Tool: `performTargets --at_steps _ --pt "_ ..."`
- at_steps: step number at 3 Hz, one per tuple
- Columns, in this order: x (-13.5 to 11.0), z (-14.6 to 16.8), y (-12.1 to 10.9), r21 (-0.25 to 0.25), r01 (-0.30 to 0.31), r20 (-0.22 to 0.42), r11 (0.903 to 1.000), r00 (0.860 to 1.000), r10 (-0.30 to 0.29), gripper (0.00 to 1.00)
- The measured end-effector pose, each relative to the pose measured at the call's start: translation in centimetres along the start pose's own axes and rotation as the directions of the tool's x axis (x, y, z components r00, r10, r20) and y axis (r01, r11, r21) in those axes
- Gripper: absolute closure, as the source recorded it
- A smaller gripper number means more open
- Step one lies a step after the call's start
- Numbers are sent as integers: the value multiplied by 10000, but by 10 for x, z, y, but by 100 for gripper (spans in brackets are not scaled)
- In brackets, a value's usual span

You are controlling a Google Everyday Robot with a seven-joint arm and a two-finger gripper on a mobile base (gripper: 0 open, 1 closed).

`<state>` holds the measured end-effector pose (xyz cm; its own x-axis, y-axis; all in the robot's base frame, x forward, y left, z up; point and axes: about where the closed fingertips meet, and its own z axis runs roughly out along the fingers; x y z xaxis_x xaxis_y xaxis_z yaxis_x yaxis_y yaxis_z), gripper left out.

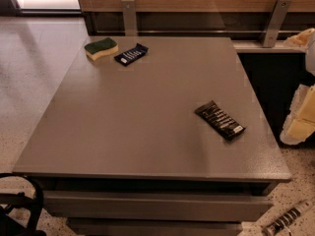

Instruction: Move rxbar chocolate near rxbar blueberry

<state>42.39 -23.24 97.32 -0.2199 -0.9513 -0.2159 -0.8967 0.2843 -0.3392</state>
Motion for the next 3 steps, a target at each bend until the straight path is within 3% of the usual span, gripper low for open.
performTargets --at_steps 1,2,3 --pt "0 0 0 1 1 0 10000 10000 -1 0" --pt "0 6 1 150 -614 310 9980 9977 609 0" --pt "8 26 6 509 -2972 1485 9534 9463 2871 0"
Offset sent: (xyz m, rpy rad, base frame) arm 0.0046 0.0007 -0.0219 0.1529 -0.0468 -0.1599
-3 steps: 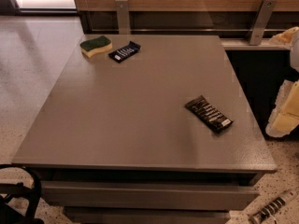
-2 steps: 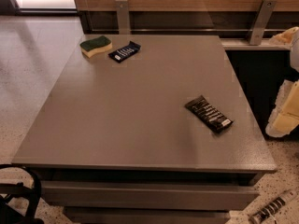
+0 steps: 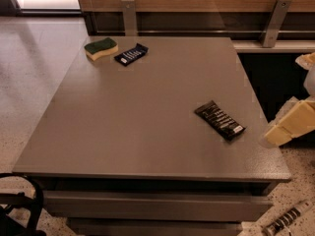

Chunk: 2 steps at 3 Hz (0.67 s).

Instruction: Move rxbar chocolate near rxbar blueberry

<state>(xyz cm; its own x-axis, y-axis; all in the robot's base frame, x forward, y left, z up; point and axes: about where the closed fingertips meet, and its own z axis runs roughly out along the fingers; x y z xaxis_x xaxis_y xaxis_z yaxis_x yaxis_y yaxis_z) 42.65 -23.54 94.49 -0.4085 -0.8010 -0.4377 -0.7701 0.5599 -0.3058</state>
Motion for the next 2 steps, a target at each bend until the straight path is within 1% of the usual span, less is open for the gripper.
performTargets --at_steps 1,2 --pt "11 28 6 -20 -1907 1209 9816 9744 1896 0" --pt "10 68 3 -360 -3204 2589 9466 9119 3185 0"
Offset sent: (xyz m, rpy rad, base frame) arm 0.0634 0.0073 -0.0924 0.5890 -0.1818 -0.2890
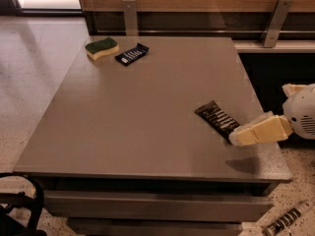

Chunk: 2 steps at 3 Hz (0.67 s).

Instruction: Move rxbar chocolate near rxbar blueberry

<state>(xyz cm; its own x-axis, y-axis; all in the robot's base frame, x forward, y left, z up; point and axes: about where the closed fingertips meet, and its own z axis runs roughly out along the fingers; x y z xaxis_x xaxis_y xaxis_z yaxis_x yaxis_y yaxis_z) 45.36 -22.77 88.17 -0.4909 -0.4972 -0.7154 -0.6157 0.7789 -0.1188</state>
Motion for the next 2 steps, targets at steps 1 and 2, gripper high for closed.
performTargets --at_steps 1,2 --pt "-4 31 -5 -55 -686 1174 9976 9907 688 0" --pt "-17 55 -7 -19 -950 2318 9955 9683 929 0"
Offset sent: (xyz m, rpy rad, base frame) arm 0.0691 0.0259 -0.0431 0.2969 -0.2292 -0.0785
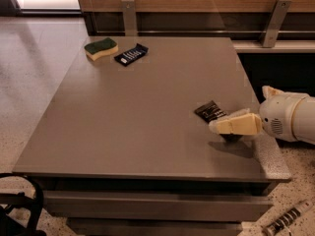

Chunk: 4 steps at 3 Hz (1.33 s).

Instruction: Move rxbar chocolate near rxbar blueberry

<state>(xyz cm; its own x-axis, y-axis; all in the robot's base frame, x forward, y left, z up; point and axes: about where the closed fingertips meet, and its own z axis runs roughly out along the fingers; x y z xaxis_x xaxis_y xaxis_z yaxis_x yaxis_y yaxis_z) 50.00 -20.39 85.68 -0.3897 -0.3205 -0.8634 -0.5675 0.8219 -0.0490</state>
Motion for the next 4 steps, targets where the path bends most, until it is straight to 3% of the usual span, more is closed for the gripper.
performTargets --at_steps 1,3,4 --pt "0 0 0 -11 4 -5 10000 10000 -4 0" --pt "6 31 17 -1087 605 1327 9922 9901 -458 0" --pt "13 45 25 -1512 801 1616 9853 9853 -553 0"
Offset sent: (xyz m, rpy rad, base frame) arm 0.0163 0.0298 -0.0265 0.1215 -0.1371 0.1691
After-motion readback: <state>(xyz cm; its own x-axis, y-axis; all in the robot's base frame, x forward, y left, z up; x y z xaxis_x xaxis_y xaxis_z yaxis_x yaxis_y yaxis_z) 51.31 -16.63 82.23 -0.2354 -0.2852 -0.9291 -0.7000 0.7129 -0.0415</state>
